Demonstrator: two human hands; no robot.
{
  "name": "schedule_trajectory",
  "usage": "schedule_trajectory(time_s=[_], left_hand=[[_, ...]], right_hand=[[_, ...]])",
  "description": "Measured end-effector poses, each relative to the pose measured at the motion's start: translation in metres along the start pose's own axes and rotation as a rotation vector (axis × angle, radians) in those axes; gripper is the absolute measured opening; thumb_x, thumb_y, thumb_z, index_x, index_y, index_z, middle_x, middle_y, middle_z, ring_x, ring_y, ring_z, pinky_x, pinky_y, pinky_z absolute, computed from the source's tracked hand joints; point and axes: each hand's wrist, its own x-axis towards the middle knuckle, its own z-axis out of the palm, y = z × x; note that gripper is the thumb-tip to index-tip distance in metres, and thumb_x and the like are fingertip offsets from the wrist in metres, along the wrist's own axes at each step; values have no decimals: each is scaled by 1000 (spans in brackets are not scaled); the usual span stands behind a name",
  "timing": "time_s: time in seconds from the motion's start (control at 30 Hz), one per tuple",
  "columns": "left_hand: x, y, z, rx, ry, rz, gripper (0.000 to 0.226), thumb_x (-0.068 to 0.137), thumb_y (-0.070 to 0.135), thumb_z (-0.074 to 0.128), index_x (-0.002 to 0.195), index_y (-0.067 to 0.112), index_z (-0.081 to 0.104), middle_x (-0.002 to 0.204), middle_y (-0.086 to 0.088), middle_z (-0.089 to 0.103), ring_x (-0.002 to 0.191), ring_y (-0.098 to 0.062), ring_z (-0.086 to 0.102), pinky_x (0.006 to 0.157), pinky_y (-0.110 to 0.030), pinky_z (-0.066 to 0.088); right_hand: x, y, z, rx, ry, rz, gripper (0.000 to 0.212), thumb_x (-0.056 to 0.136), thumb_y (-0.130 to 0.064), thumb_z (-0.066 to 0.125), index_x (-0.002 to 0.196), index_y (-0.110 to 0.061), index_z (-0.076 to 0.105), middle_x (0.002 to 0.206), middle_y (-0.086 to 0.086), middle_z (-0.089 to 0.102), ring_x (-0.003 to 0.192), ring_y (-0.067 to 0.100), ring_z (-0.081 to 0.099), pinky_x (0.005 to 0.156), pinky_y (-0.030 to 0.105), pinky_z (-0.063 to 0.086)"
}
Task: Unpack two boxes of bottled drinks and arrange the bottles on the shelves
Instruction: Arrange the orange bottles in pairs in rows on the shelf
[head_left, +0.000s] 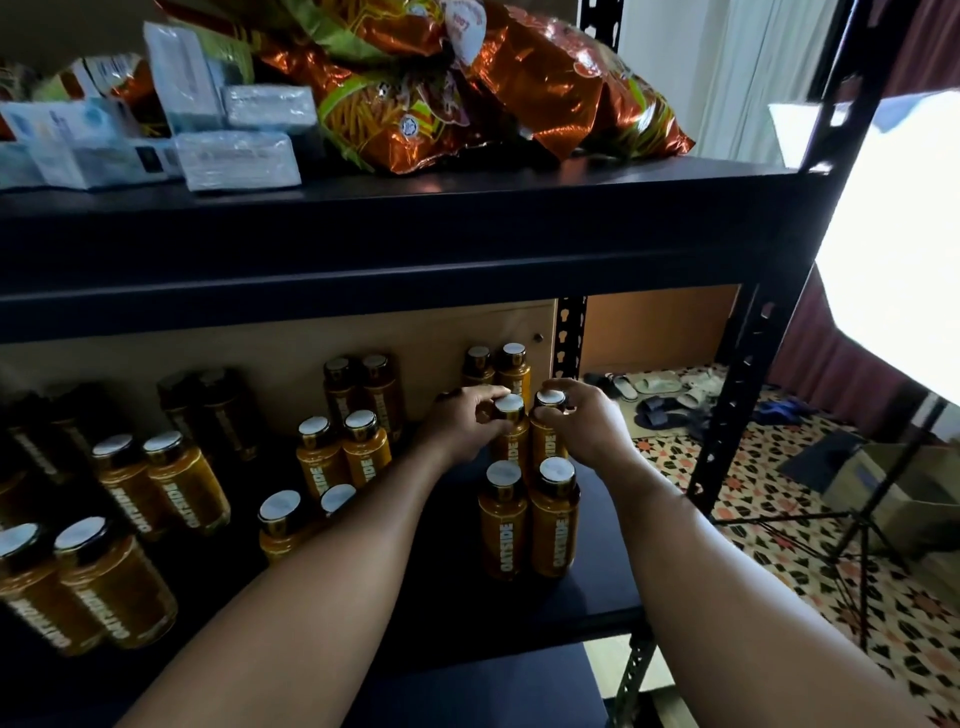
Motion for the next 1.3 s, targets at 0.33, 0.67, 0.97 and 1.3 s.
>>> schedule_trajectory(time_s=[0.33, 0.67, 0.97, 1.3], left_hand=[[-15, -5, -18, 45, 15, -49, 55, 98, 29, 65, 149, 30, 46, 159, 2, 40, 141, -21, 42, 105, -32, 40], [-20, -4, -19, 54, 31, -40, 56, 98, 29, 65, 151, 27, 45, 159, 2, 41, 143, -20, 40, 99, -26, 36], [-21, -4, -18, 47, 35, -46, 56, 98, 29, 64, 151, 27, 44, 158, 2, 41, 143, -20, 40, 99, -26, 34], [-27, 6, -26, 31, 17, -60, 57, 98, 33, 65, 151, 29, 43, 152, -4, 49, 129, -19, 53, 86, -27, 39]], right_hand=[[7, -10, 14, -8, -87, -66, 36, 89, -29, 76, 124, -31, 69, 110, -6, 75, 94, 15, 70, 83, 39, 59], [11, -7, 14, -37, -119, -87, 37, 92, -29, 74, 129, -32, 68, 111, -3, 74, 97, 18, 69, 85, 39, 58], [12, -6, 13, -39, -134, -94, 37, 94, -26, 72, 130, -29, 67, 106, -6, 69, 100, 19, 67, 85, 37, 56], [11, -13, 9, -25, -76, -78, 54, 92, -37, 73, 142, -26, 56, 123, 0, 72, 101, 19, 68, 80, 34, 56]])
